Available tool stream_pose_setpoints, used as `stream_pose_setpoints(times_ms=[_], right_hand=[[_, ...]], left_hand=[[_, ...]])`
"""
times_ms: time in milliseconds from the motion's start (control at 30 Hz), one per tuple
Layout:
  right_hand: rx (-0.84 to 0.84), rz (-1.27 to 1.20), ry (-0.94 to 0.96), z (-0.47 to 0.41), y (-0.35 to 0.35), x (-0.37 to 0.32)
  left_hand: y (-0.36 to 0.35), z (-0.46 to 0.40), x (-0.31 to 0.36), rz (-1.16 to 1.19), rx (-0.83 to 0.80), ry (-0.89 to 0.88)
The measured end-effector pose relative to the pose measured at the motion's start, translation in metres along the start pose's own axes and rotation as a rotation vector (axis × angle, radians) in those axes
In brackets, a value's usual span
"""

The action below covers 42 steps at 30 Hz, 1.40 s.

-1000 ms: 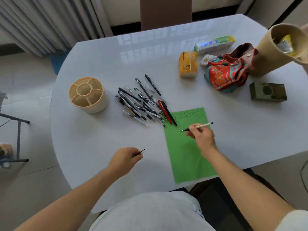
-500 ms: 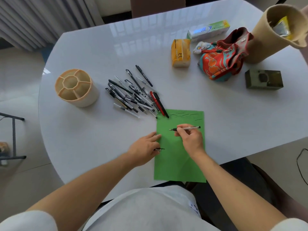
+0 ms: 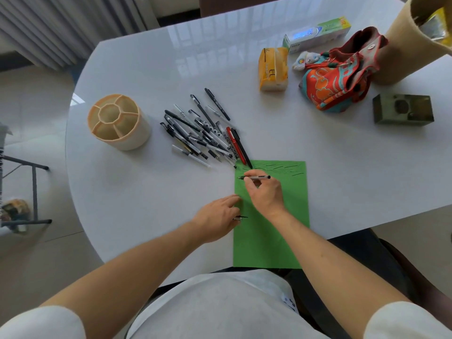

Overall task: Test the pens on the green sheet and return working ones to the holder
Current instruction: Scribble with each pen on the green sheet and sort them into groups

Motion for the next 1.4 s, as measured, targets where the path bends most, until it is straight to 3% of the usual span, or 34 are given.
stream_pose_setpoints(times_ms=[200,433,600,767,867,1067,1200,1400], right_hand=[[0.141,0.06,-0.003,-0.005,0.018,0.002],[0.064,0.046,0.012,0.0,0.021,0.003],[0.126,-0.007,-0.08,-0.003,0.031,0.006],[0.049,-0.472,-0.24,0.008,0.029,0.002],[-0.03,-0.618,-0.254,0.016,0.023,-0.006],[-0.211,-0.63,-0.289,0.025,0.001,-0.016],[-0.33,-0.614,-0.314,0.031,-0.018,-0.022],[-0.375,-0.512,-0.327,0.04,-0.051,-0.04]], left_hand=[[-0.002,-0.001,-0.002,0.007,-0.052,0.029],[0.004,-0.003,0.0,0.045,-0.046,0.069],[0.007,-0.003,-0.001,0.167,-0.049,0.144],[0.027,0.003,-0.021,0.44,0.16,0.324],[0.029,0.012,-0.034,0.547,0.182,0.429],[0.028,0.023,-0.033,0.746,0.141,0.428],[0.032,0.03,-0.035,0.722,0.157,0.439],[0.028,0.057,-0.054,0.626,0.107,0.537]])
Point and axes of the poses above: each hand's wrist, its own z-axis away from the middle knuckle, its own y-axis out of the back of the hand, x = y × z, the point moved 6 cm from there along -z, towards the middle knuckle, and after that the axes turned 3 degrees about y, right-handed, at the moved point
